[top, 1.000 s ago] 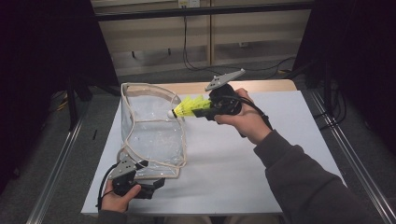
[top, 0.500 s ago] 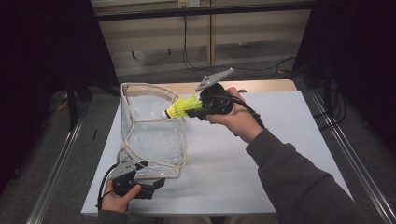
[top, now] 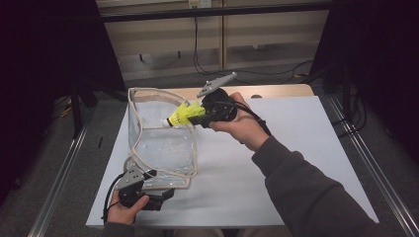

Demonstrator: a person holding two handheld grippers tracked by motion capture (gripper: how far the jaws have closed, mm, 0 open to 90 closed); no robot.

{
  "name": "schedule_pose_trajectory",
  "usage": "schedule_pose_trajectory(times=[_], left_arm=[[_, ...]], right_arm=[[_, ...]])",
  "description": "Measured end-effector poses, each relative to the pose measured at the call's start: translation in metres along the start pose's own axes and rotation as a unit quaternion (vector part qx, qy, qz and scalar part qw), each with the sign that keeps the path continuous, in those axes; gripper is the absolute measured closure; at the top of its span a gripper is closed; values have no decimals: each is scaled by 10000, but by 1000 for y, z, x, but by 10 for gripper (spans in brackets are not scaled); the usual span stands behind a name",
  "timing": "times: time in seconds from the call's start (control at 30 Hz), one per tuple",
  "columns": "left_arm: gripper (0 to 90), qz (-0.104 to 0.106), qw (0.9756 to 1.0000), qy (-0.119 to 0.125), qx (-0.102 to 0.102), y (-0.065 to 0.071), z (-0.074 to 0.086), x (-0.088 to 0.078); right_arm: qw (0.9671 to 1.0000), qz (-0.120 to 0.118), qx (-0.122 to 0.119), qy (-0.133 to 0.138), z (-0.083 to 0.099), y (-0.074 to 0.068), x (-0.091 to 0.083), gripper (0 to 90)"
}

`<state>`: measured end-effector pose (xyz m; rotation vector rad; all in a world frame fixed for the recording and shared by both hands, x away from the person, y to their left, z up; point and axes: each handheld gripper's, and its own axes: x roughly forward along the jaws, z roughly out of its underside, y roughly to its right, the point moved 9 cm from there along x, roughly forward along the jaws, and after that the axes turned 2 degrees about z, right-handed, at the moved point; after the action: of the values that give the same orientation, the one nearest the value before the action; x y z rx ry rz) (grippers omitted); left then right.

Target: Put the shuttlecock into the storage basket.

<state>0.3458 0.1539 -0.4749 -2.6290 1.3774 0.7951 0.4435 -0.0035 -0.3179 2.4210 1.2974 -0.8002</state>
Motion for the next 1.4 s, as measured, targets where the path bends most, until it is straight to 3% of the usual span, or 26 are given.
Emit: schedule_pose_trajectory(times=[0.7, 1.4], left_arm=[[45, 2, 10000, -2, 14, 0, 0, 0], [45, 21, 10000, -2, 5, 0, 0, -1]], right_arm=[[9998, -110, -185, -37, -13, -20, 14, 791], [9986, -259, -400, -249, -11, -42, 39, 790]])
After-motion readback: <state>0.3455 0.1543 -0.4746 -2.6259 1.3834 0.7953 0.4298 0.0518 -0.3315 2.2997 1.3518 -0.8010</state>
